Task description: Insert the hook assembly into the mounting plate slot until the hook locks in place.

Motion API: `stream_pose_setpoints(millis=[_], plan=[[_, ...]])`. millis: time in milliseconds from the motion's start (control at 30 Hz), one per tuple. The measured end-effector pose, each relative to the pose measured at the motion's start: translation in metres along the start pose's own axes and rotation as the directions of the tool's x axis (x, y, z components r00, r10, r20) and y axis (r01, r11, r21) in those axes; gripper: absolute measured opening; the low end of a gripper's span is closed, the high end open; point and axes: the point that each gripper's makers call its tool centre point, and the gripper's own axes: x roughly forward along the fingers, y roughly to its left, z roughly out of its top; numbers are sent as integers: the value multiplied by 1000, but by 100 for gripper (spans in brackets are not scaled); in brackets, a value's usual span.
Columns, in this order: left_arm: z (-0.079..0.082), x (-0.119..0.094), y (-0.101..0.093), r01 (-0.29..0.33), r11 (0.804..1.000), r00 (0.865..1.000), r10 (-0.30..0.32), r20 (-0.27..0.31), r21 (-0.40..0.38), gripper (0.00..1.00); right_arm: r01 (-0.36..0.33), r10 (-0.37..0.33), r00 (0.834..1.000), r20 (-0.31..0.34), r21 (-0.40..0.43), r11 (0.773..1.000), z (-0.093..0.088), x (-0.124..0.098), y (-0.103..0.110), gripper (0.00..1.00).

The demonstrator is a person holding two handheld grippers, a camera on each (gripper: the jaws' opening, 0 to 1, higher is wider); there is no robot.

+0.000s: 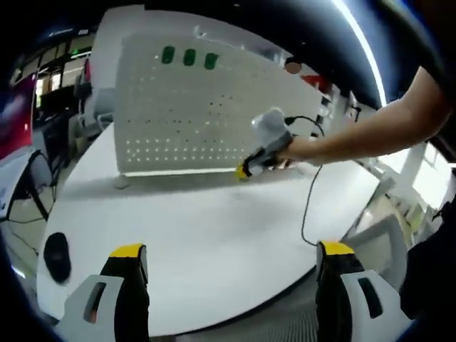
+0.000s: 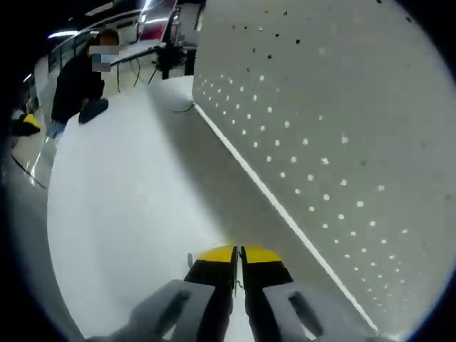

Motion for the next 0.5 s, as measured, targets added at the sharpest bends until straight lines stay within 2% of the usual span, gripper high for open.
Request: stream_pose_setpoints(millis=[100,200,300,400,500], plan=[[1,4,8,-6,1000,1000,5,-26,-31,100,-20,10,997,80,131,991,18,-19,2,0],[5,6,16,-15,999,999,14,-29,-43,100,-25,-2,991,133,198,980,28,-32,3,0],[19,7,18,-4,997,1000,3,-2,-73,100,-36,-10,980,197,226,973,40,-50,12,0],[39,9,19,-2,998,999,4,42,-57,100,-61,-4,971,241,261,963,46,-64,25,0],[50,11,19,6,998,998,-2,61,-68,100,-97,8,959,283,304,948,50,-74,40,0]])
